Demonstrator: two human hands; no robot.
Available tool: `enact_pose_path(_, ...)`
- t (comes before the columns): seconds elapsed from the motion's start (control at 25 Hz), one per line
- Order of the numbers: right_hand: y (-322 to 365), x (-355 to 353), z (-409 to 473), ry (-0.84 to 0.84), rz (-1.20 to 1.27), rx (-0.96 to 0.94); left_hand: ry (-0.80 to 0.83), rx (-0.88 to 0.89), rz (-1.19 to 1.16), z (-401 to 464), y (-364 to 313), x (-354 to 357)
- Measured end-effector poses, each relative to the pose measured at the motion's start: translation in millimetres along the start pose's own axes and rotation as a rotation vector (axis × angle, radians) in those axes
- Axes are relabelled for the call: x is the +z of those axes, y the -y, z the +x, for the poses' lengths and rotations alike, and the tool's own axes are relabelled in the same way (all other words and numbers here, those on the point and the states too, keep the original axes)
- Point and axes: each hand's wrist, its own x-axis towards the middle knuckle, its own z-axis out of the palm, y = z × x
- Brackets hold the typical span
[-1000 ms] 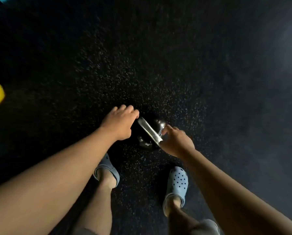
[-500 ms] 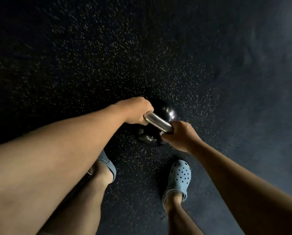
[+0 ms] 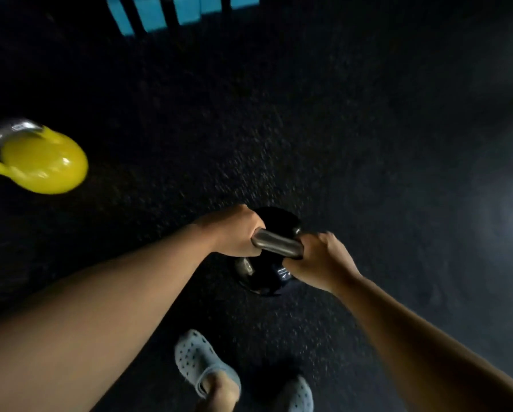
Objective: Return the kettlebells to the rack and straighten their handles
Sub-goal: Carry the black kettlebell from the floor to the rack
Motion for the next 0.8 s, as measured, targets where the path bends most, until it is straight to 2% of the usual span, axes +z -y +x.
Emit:
enact_pose_path(0.32, 157.6, -171.5, 198.0, -0.105, -0.076, -0.333, -0.281, -0.17, 0.072, -1.0, 90.7, -259.3)
enact_pose_path(0.44, 217.9, -225.4, 277.1, -0.173, -0.125, -0.433, -0.425, -0.223, 0.119, 6.0, 134.2, -343.2)
enact_pose_path(0.52, 238.7, -245.2, 297.5, -0.213, -0.186, -0.472, -0.497, -0.212, 0.16, 7.9, 144.6, -365.5)
enact_pose_path(0.64, 316.3, -301.1, 390.2, -0.252, -0.259, -0.577, -0.667, -0.276, 0.228, 18.3, 209.9, -452.6)
enact_pose_path(0.8, 406.9, -357.1, 488.9, -0.235, -0.282, -0.644, -0.747, -0.284, 0.262, 33.4, 289.0, -556.3)
